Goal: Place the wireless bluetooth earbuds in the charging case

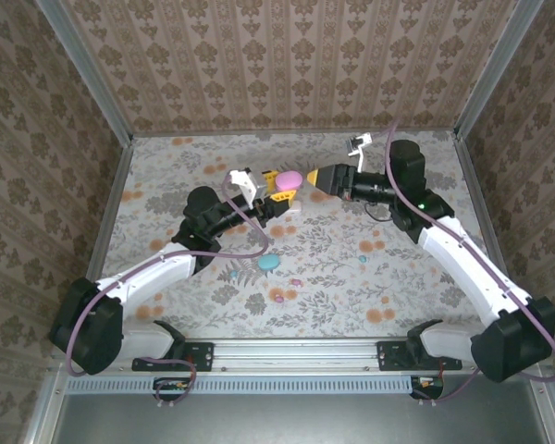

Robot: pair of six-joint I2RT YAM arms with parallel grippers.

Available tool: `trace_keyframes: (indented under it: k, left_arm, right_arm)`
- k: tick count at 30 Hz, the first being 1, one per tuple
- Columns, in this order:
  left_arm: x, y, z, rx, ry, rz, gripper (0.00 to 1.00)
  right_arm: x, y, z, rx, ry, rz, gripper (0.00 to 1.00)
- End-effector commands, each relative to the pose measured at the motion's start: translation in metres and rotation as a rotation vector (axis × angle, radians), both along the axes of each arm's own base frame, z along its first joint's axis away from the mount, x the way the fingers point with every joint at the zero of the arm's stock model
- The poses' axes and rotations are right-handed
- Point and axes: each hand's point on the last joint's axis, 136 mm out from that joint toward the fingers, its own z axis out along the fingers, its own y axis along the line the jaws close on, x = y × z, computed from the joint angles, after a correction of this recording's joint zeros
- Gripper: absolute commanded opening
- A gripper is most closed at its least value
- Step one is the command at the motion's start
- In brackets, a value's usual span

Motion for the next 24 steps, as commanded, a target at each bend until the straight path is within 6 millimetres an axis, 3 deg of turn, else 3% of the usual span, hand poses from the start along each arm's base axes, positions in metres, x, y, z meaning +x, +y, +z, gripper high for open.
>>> trace_keyframes:
  k: [1,13,24]
  left_arm:
    - [-0.005,-0.003,0.022,-0.045,-0.050,-0.031,0.40]
    - [-0.007,-0.006,0.023,-0.046,-0.046,-0.046,0.40]
    - [-0.010,-0.010,0.023,-0.044,-0.045,-0.070,0.39]
  right_arm:
    - [-0.014,0.001,-0.010,-0.124,-0.144,0.074,0.58]
    - [-0.012,0.018,-0.010,-0.113,-0.090,0.125,0.60]
    - [-0.001,0.022,-0.006,-0.105,-0.066,0.098,0.60]
